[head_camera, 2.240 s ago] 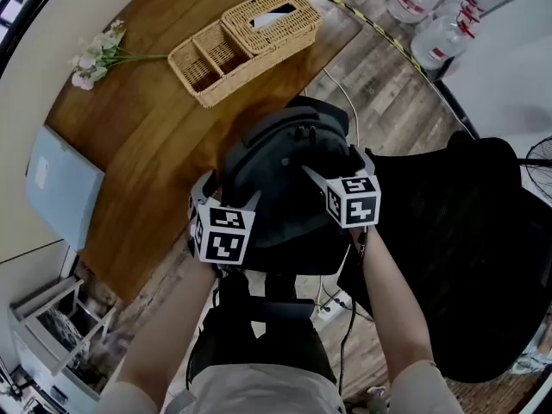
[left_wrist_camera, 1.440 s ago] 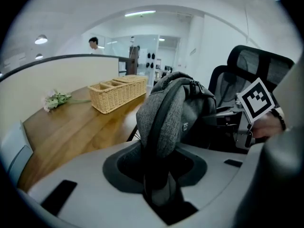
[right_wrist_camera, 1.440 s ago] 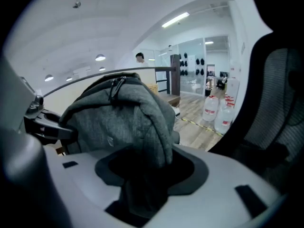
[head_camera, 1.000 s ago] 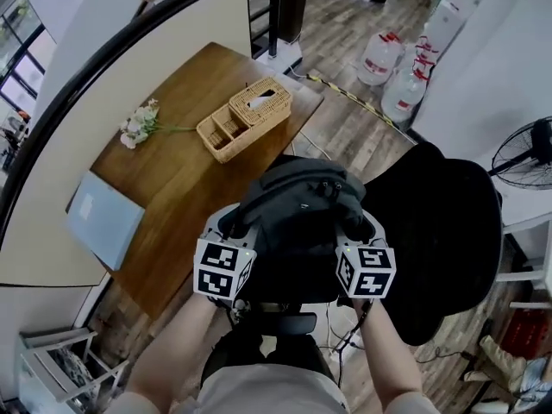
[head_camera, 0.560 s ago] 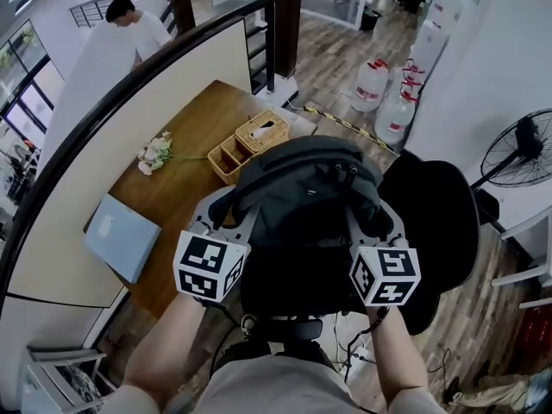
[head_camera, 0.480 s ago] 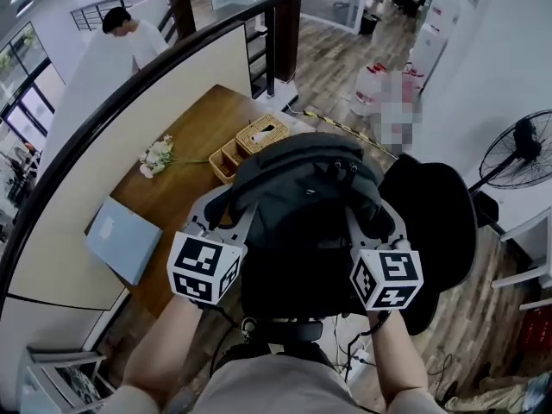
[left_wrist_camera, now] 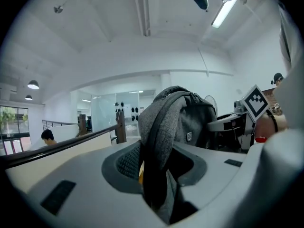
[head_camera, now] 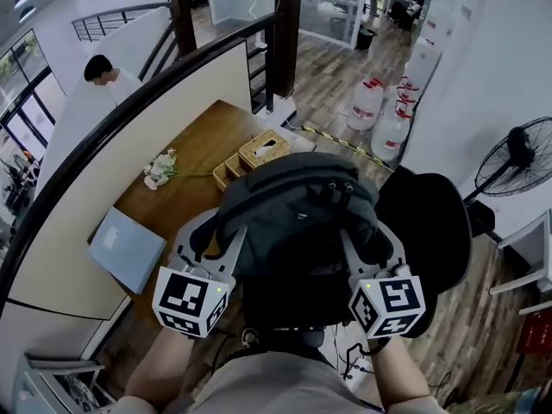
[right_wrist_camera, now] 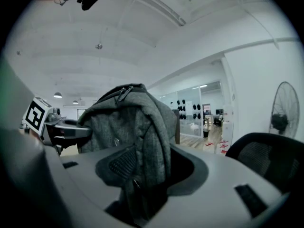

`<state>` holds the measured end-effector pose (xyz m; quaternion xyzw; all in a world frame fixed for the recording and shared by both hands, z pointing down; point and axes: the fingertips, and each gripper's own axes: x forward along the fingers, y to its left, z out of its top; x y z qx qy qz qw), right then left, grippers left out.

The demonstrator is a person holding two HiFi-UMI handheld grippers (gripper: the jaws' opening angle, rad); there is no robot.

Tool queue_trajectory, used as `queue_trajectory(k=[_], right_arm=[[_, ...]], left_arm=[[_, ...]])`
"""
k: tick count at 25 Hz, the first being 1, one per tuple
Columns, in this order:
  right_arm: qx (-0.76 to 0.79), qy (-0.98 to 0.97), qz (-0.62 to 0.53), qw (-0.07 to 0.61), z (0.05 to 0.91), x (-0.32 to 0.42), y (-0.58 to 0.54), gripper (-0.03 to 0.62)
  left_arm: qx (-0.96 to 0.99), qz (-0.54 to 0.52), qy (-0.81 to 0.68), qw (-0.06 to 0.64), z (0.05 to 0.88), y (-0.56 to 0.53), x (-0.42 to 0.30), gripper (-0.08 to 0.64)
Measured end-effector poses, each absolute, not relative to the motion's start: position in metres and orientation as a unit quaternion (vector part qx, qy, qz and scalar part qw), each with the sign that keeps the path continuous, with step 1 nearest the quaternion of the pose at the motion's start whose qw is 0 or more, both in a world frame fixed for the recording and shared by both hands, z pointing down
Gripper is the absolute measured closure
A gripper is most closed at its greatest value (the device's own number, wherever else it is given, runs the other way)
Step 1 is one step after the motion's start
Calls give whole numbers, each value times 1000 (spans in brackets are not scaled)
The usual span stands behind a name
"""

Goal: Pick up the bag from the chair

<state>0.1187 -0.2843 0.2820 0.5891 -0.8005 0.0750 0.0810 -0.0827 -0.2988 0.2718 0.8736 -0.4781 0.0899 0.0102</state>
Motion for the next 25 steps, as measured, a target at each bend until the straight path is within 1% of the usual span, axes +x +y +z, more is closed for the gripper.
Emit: queue_trajectory(k=[14, 25], right_arm=[[565, -808, 120, 117, 329, 94, -250, 396], [552, -816, 122, 120, 332, 85, -244, 396]], left_arm=[[869, 110, -480, 57, 324, -255, -107, 428], [863, 110, -487, 74, 328, -247, -116, 428]])
